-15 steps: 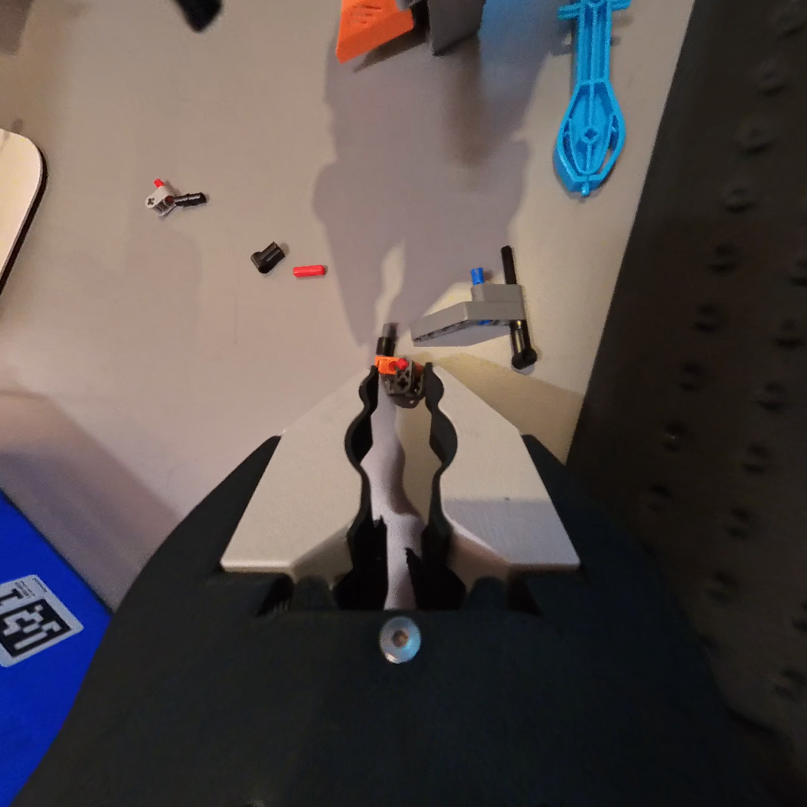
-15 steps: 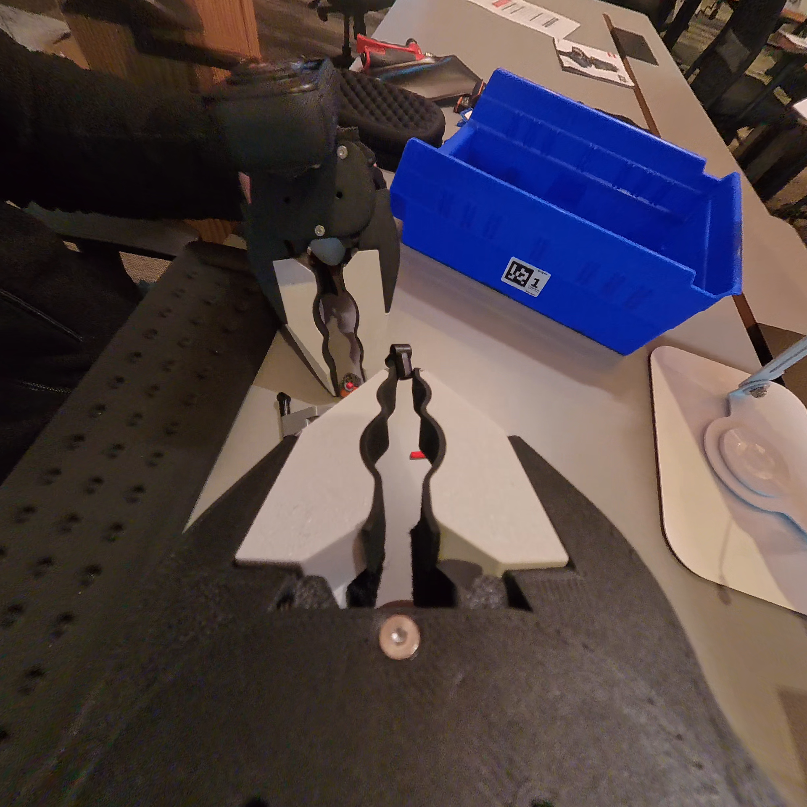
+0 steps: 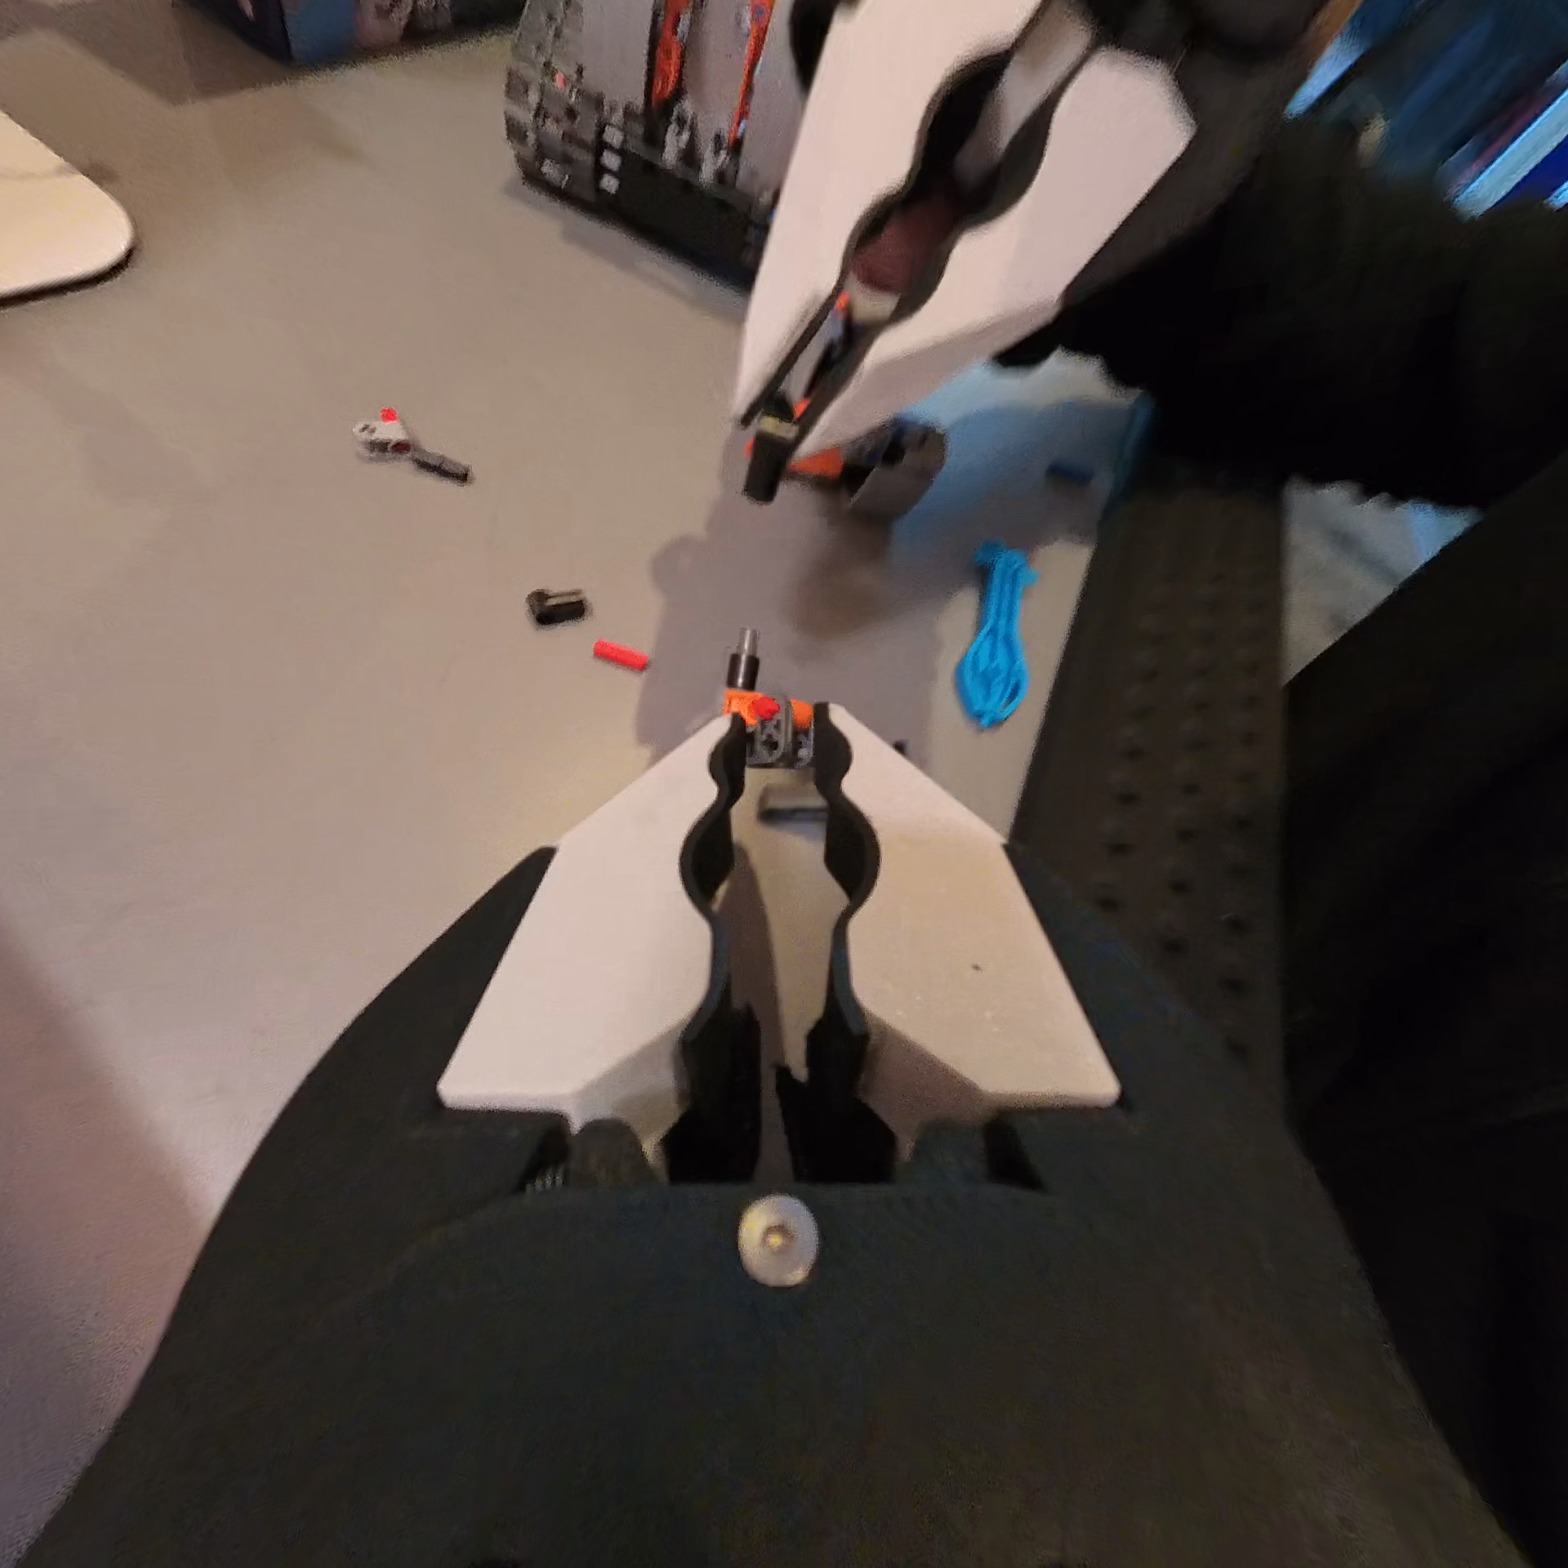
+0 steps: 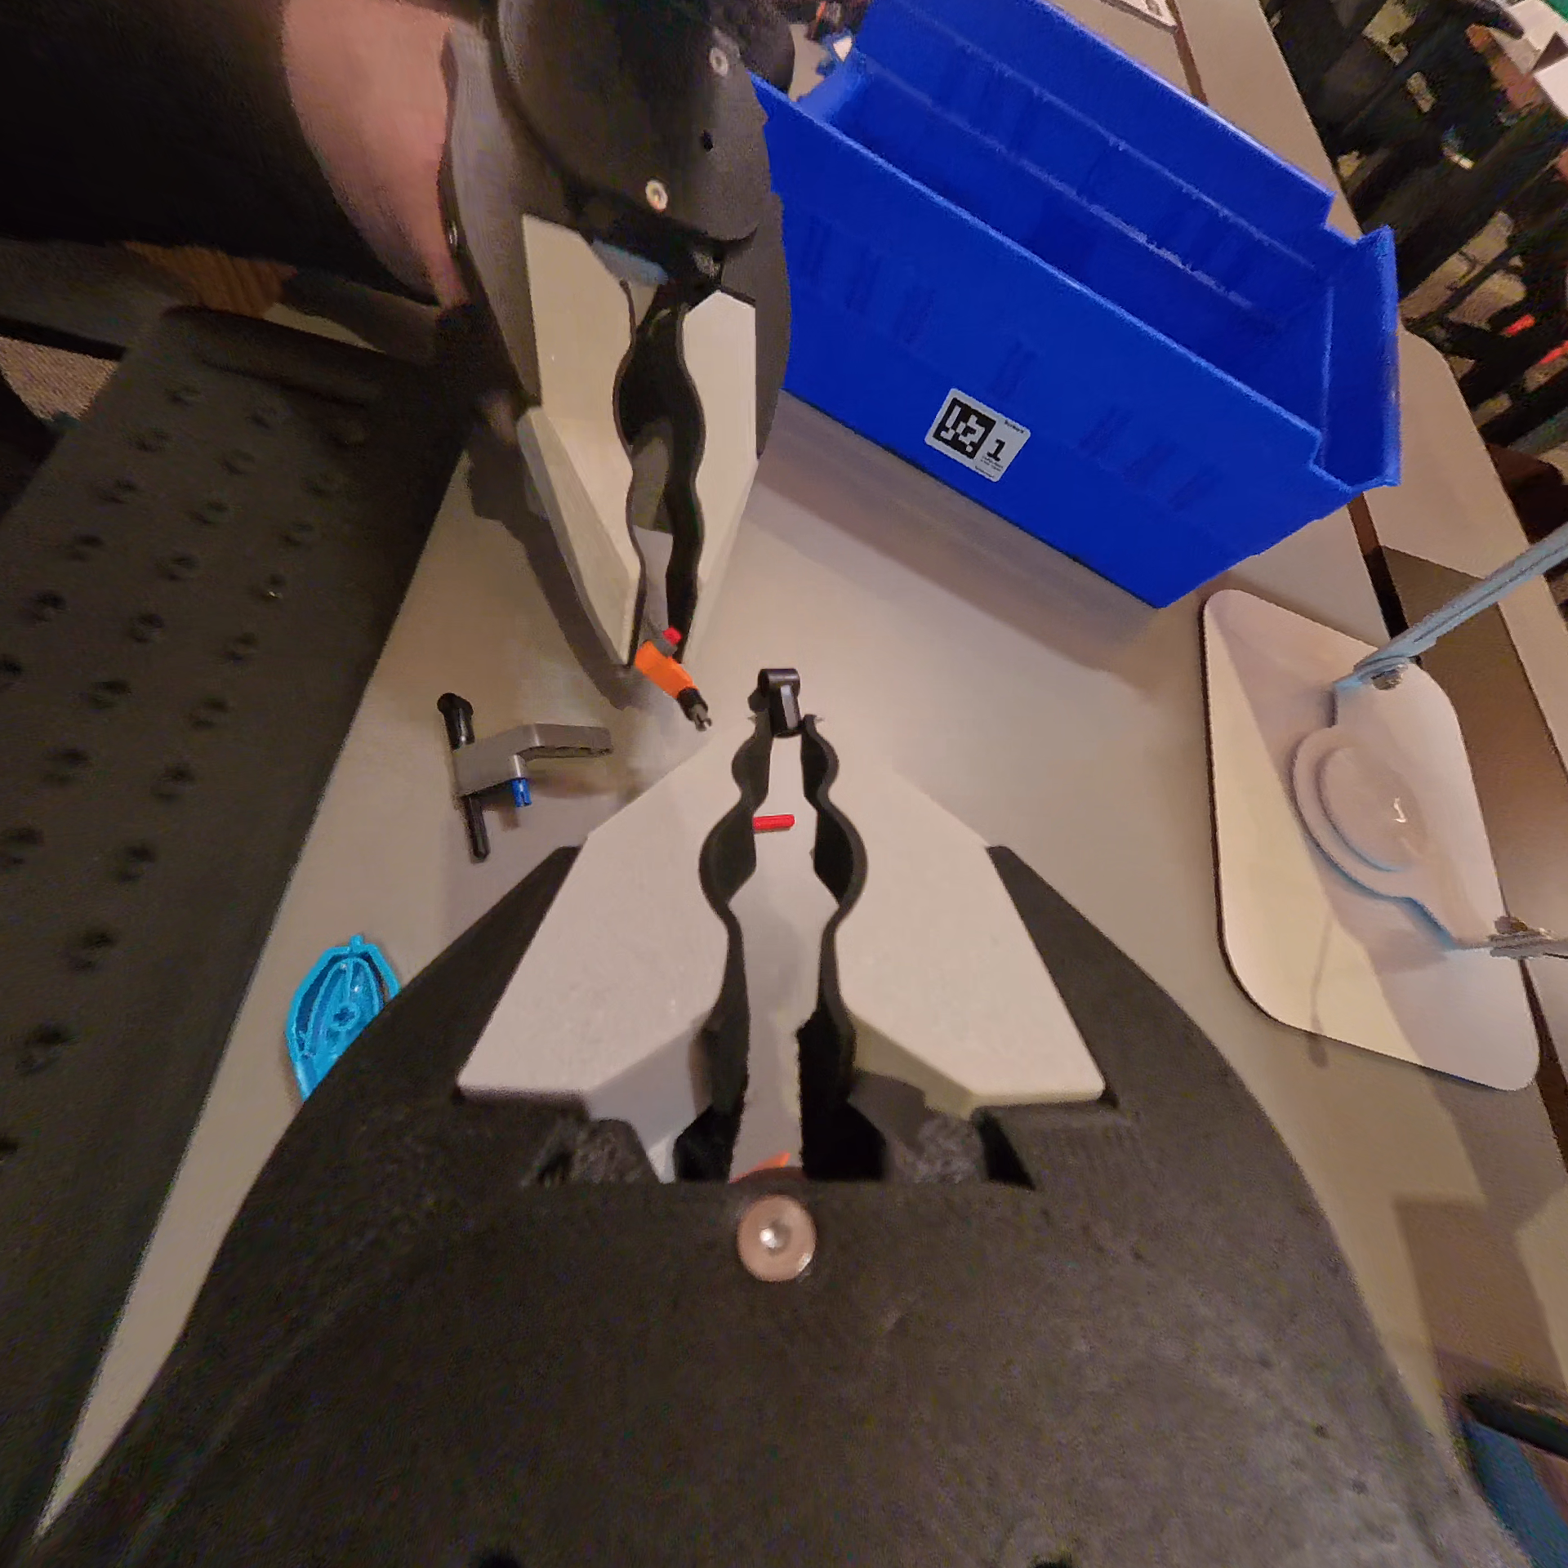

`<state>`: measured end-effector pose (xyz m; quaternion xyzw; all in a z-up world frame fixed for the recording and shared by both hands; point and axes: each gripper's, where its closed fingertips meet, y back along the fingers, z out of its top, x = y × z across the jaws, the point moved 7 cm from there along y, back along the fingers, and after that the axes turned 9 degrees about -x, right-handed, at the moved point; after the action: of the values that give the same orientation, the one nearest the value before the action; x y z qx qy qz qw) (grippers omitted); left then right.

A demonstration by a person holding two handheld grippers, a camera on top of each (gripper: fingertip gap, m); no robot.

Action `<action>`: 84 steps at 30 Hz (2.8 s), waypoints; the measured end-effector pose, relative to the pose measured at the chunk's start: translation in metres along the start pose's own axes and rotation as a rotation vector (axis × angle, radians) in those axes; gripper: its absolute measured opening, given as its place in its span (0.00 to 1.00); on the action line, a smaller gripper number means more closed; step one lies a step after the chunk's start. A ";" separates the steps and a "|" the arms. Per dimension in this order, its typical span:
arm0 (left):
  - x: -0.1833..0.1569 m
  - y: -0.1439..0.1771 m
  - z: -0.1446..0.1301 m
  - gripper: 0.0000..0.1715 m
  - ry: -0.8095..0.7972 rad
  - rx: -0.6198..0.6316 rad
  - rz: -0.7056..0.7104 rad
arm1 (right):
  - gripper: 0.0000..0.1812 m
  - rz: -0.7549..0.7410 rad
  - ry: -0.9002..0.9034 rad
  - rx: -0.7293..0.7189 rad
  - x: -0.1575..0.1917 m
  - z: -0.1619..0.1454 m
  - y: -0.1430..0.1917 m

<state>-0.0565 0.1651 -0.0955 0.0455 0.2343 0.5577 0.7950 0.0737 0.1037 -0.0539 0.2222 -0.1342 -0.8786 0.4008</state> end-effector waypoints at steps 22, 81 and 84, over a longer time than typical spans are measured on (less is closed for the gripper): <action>0.010 -0.006 0.022 0.08 0.376 -0.360 -0.192 | 0.02 -0.308 0.248 0.084 0.005 -0.009 -0.006; 0.000 -0.001 -0.013 0.21 -0.127 0.175 0.199 | 0.02 -0.223 0.105 0.196 0.015 -0.022 -0.034; -0.008 -0.004 -0.010 0.21 -0.217 0.216 0.216 | 0.02 -0.219 0.099 0.196 0.014 -0.024 -0.033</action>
<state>-0.0600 0.1542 -0.1030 0.2153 0.1994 0.6032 0.7417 0.0558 0.1126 -0.0923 0.3168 -0.1742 -0.8877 0.2850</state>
